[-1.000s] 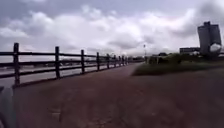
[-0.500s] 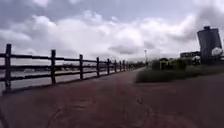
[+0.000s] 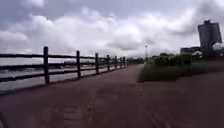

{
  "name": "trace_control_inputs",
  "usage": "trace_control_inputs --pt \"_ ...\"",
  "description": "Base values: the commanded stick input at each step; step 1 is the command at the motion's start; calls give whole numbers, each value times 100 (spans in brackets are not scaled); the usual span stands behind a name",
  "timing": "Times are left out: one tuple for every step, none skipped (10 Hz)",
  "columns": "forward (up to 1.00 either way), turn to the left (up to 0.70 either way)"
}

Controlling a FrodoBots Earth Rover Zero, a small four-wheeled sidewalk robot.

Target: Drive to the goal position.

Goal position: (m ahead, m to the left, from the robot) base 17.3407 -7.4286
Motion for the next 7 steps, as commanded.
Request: trace_control_inputs --pt "85 0" --pt "85 0" --pt "85 0" --pt "85 0" --pt "85 0" --pt "85 0" --pt "85 0"
